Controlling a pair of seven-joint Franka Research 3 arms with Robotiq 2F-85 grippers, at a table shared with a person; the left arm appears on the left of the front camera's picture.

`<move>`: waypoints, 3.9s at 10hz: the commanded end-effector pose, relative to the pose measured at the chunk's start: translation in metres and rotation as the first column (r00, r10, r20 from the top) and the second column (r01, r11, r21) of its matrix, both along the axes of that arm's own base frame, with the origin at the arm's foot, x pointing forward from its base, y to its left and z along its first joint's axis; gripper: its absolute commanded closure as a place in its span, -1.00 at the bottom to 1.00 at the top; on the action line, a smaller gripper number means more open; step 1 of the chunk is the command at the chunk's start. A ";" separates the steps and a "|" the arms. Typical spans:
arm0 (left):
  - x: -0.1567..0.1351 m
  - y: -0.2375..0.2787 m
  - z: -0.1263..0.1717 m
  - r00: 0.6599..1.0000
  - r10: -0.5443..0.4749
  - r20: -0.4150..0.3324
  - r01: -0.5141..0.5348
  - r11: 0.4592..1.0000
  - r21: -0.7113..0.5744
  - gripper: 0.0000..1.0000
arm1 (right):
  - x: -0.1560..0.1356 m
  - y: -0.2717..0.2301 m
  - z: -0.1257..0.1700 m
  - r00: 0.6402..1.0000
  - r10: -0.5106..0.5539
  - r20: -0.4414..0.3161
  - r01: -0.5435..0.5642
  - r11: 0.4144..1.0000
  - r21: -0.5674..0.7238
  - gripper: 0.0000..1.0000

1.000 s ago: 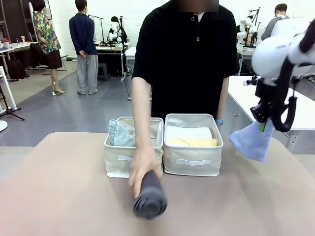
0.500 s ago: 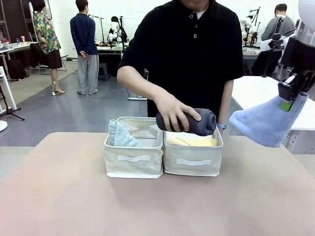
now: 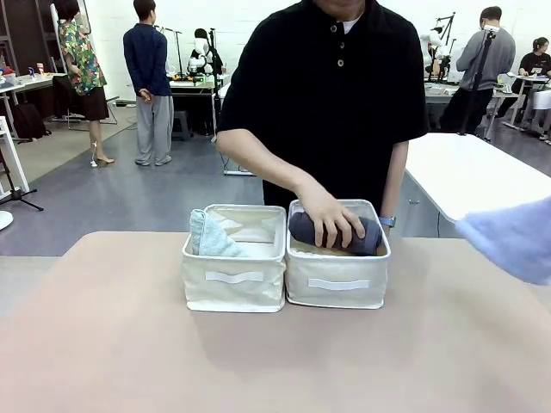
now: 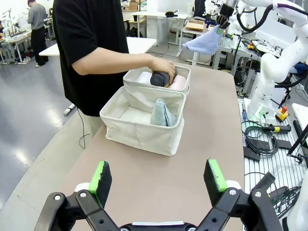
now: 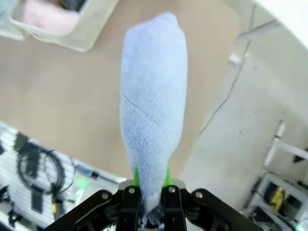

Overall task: Sort the towels based on their folding style.
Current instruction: Pick up another triangle-folded towel from the table and place it in the left Fabric basket.

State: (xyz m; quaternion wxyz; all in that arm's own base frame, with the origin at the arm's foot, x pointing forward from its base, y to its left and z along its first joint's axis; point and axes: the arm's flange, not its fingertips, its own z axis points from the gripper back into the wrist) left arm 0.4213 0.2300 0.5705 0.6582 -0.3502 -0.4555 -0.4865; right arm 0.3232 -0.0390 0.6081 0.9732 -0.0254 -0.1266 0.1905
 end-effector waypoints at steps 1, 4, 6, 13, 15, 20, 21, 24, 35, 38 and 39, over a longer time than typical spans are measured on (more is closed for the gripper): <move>-0.002 -0.002 0.001 1.000 0.010 0.010 -0.010 1.000 -0.003 -1.00 | -0.036 -0.018 -0.006 0.993 -0.009 0.116 0.006 1.000 0.024 0.69; -0.002 -0.002 0.001 1.000 0.010 0.010 -0.010 1.000 -0.003 -1.00 | -0.024 -0.019 -0.010 0.996 -0.006 0.087 0.004 1.000 0.026 0.69; -0.002 -0.002 0.001 1.000 0.010 0.010 -0.010 1.000 -0.003 -1.00 | -0.040 -0.022 -0.003 0.996 -0.027 0.086 0.024 0.999 0.046 0.69; -0.002 -0.002 0.001 1.000 0.010 0.010 -0.010 1.000 -0.003 -1.00 | -0.040 -0.022 -0.003 0.996 -0.027 0.086 0.024 0.999 0.046 0.69; -0.002 -0.002 0.001 1.000 0.010 0.010 -0.010 1.000 -0.003 -1.00 | -0.036 0.000 0.015 0.993 0.094 0.078 -0.093 0.996 -0.014 0.67; -0.002 -0.002 0.001 1.000 0.010 0.010 -0.010 1.000 -0.003 -1.00 | 0.004 0.078 0.044 0.877 0.443 -0.185 -0.476 0.852 -0.218 0.67; -0.002 -0.002 0.001 1.000 0.010 0.010 -0.010 1.000 -0.003 -1.00 | 0.013 0.088 0.039 0.860 0.460 -0.222 -0.506 0.828 -0.242 0.67; -0.002 -0.002 0.001 1.000 0.010 0.010 -0.010 1.000 -0.003 -1.00 | 0.008 0.084 0.025 0.851 0.475 -0.224 -0.524 0.800 -0.293 0.67; -0.002 -0.002 0.001 1.000 0.010 0.010 -0.010 1.000 -0.003 -1.00 | 0.065 0.300 0.081 0.579 0.809 -0.103 -0.782 0.514 -0.352 0.67; -0.002 -0.002 0.001 1.000 0.010 0.010 -0.010 1.000 -0.003 -1.00 | 0.105 0.372 0.043 0.568 0.823 -0.016 -0.781 0.533 -0.324 0.67; -0.002 -0.002 0.001 1.000 0.010 0.010 -0.010 1.000 -0.003 -1.00 | 0.116 0.387 0.031 0.561 0.828 -0.010 -0.787 0.530 -0.316 0.67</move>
